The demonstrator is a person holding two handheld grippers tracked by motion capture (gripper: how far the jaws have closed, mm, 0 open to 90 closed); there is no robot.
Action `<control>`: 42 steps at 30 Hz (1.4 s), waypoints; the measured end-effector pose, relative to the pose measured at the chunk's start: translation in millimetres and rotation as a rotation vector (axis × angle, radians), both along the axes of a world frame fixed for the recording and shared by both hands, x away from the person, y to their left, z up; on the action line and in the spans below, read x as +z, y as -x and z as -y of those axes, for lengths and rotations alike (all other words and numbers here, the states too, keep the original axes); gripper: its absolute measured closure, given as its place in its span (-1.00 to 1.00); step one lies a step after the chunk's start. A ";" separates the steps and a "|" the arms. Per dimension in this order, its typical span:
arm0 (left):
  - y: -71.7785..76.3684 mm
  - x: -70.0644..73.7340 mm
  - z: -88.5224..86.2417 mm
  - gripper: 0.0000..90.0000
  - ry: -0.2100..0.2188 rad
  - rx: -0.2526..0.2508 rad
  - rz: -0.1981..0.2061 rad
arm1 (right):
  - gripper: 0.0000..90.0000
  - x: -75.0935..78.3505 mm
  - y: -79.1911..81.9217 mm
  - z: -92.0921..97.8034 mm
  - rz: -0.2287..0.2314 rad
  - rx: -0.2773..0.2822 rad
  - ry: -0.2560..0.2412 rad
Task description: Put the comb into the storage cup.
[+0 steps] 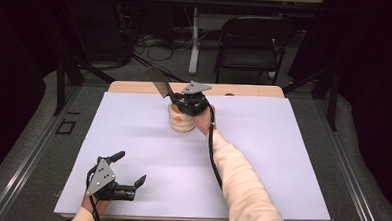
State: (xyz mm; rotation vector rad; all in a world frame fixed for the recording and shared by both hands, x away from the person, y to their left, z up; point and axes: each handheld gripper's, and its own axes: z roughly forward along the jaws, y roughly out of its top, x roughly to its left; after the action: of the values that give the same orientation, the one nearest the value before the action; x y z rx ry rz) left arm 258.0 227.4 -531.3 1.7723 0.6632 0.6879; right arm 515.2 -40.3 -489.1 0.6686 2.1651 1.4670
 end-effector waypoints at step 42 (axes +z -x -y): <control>-0.2 0.0 0.0 -1.00 0.000 0.000 0.000 | 0.59 -13.1 -7.0 -0.6 -0.069 -0.005 0.084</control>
State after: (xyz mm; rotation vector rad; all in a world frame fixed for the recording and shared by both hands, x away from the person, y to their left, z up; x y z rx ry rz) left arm 258.2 227.4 -531.3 1.7720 0.6635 0.6881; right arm 522.3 -39.7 -502.2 0.7038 2.2618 1.3612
